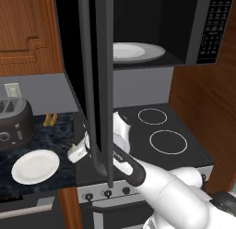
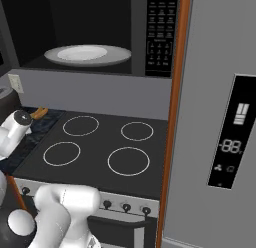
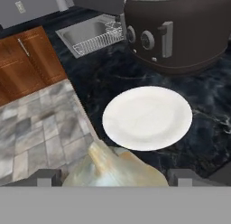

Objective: Pick the garlic from the microwave and place it on plate located on the counter.

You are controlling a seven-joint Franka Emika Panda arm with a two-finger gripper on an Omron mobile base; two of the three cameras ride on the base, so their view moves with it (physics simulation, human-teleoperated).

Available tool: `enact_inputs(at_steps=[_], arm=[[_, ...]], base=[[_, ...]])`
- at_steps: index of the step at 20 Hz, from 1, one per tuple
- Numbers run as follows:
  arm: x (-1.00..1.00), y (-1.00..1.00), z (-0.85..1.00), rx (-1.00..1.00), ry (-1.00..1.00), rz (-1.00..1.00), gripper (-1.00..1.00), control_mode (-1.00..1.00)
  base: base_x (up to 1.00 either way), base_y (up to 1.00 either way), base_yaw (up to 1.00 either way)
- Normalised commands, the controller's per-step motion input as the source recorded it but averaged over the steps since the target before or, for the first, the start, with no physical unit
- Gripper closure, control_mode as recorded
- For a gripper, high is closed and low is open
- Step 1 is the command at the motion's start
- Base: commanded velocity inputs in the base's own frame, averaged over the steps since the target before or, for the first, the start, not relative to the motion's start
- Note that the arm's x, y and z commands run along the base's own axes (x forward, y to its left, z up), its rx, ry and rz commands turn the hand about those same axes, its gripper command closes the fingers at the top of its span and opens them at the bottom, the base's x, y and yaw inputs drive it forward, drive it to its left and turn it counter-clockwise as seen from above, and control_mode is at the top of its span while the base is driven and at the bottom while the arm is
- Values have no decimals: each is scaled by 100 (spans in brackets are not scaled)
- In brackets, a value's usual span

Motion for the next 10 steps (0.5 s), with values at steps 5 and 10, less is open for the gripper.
enact_inputs(at_steps=[5, 10], arm=[[44, 51, -33, 0, 0, 0, 100, -100], [20, 45, -36, 0, 0, 0, 100, -100]], base=[[0, 0, 0], [0, 0, 0]])
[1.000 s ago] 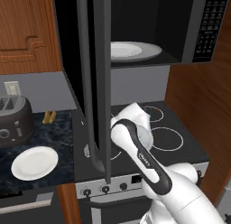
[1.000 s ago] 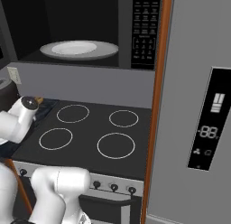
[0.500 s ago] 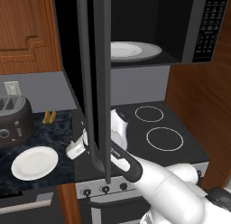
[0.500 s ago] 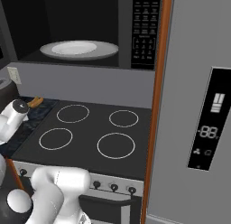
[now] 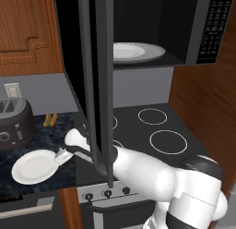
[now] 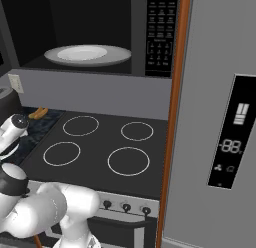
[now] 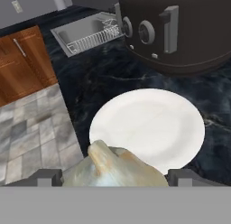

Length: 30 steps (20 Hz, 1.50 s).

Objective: Pick the garlic from the microwave and place it on plate located on the counter.

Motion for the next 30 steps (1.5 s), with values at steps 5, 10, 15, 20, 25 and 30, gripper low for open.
enact_inputs(at_steps=[5, 10, 15, 20, 25, 30], arm=[[17, 20, -44, 0, 0, 6, 100, -100], [21, 29, -5, 0, 0, 2, 100, -100], [30, 38, 0, 0, 0, 0, 100, -100], [15, 35, -4, 0, 0, 0, 100, -100], [9, 36, -24, -1, 0, 0, 100, -100], [6, 30, -36, 0, 1, 0, 100, -100]], base=[[0, 0, 0], [0, 0, 0], [0, 0, 0], [0, 0, 0], [0, 0, 0], [0, 0, 0]])
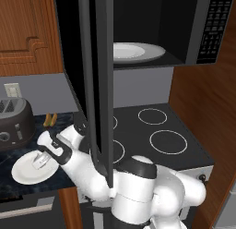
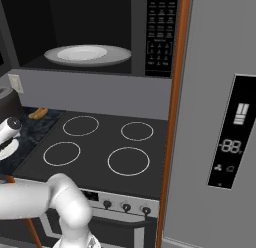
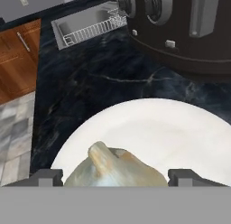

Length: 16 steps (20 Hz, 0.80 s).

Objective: Pick the garlic from the microwave and place it on plate located on the counter.

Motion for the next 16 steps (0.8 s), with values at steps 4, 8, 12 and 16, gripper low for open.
enact_inputs(at_steps=[4, 8, 12, 16], arm=[[1, 21, -37, 0, 2, 0, 100, -100], [0, 7, -16, 0, 0, 0, 100, -100], [0, 2, -5, 0, 2, 0, 100, -100], [7, 4, 0, 0, 1, 0, -100, -100]], base=[[0, 0, 0], [0, 0, 0], [0, 0, 0], [0, 0, 0]])
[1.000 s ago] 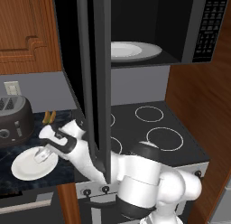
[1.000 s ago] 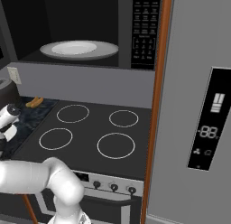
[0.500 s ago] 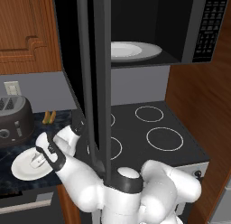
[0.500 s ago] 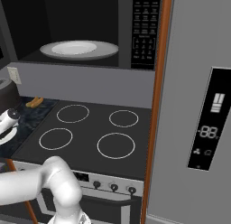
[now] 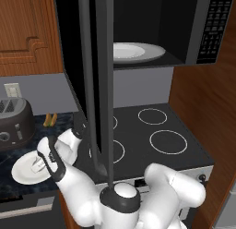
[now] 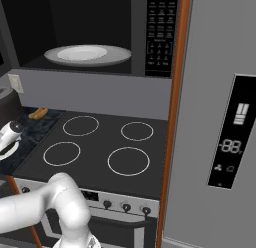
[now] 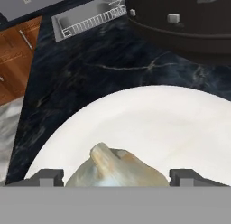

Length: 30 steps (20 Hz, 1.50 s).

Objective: Pick the garlic from the microwave and place it on plate located on the counter.

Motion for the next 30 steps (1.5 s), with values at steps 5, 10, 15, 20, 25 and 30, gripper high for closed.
enact_inputs(at_steps=[5, 10, 15, 20, 25, 30], arm=[[0, 0, 0, 0, 0, 0, -100, -100], [10, 0, 0, 0, 0, 0, -100, -100], [7, 0, 9, 0, -3, -1, -100, -100], [0, -28, 44, 0, -1, -10, -100, -100], [-17, -55, 69, 0, 0, -19, -100, -100], [-26, -59, 77, 0, 0, -22, -100, -100]], base=[[0, 0, 0], [0, 0, 0], [0, 0, 0], [0, 0, 0], [0, 0, 0], [0, 0, 0]])
